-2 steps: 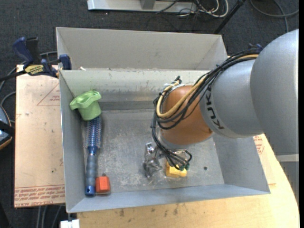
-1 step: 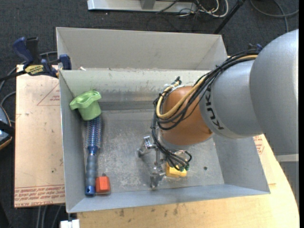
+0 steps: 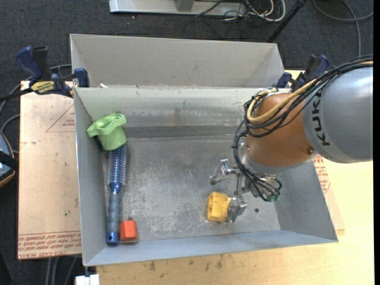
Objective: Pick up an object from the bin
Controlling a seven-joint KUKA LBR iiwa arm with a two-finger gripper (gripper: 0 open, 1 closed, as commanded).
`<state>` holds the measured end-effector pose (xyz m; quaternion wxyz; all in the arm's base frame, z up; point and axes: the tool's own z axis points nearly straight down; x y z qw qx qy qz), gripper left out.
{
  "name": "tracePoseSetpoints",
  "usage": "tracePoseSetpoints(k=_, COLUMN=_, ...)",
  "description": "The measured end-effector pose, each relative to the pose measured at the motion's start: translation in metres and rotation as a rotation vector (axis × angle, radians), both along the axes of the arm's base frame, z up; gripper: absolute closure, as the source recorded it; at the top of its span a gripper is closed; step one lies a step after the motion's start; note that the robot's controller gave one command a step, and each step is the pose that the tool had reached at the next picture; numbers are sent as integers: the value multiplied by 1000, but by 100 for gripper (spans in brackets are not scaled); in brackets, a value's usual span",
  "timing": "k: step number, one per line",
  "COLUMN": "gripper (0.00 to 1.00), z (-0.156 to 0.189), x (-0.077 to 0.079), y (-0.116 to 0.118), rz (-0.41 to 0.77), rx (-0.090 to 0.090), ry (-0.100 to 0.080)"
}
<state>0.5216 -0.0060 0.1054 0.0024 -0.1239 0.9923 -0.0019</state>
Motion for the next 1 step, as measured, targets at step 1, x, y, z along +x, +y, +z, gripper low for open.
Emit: tracePoseSetpoints(k=1, gripper=0, z=-29, x=-6, y=3, rz=177, rx=4, ry=-5)
